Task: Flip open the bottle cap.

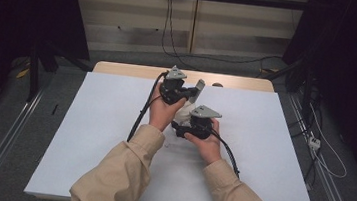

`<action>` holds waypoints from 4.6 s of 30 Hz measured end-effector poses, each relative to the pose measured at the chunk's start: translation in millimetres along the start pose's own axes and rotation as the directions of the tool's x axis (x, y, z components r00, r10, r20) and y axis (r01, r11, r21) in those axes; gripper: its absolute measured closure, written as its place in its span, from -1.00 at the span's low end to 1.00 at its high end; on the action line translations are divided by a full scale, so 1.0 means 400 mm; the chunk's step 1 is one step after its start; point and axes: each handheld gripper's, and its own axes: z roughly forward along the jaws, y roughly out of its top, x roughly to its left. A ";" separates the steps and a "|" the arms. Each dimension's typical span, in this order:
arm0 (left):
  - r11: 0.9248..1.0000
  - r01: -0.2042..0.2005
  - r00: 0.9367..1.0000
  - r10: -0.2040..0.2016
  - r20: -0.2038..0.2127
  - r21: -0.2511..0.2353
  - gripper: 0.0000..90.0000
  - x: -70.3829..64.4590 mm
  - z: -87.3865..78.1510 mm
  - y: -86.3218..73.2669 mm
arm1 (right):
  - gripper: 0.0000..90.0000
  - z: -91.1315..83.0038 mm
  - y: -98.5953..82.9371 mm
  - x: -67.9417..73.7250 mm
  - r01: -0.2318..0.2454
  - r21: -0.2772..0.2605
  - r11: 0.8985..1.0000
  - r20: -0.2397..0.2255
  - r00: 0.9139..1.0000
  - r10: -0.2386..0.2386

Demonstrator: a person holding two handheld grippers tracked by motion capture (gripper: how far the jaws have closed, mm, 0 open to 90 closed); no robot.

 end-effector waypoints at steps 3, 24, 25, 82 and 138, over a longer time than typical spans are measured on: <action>1.000 0.002 1.000 -0.002 0.002 0.003 1.00 0.000 0.001 -0.001 | -0.58 0.000 0.000 0.002 0.006 0.002 1.000 0.002 1.000 -0.006; 1.000 -0.010 1.000 0.009 0.006 0.022 1.00 -0.005 0.017 -0.005 | -0.59 0.000 -0.001 0.000 0.013 0.008 1.000 0.004 1.000 -0.013; 1.000 -0.010 1.000 0.010 0.006 0.021 1.00 -0.005 0.017 -0.005 | -0.59 0.000 -0.001 0.000 0.014 0.009 1.000 0.004 1.000 -0.014; 0.998 -0.039 0.999 0.038 0.018 0.056 1.00 -0.009 0.044 -0.017 | -0.59 -0.003 -0.001 -0.005 0.009 0.013 1.000 -0.009 1.000 -0.008; 0.997 0.002 0.996 -0.008 0.085 0.078 -0.34 -0.020 -0.091 -0.016 | -0.85 -0.106 -0.014 -0.025 -0.064 0.055 0.996 -0.024 0.998 0.065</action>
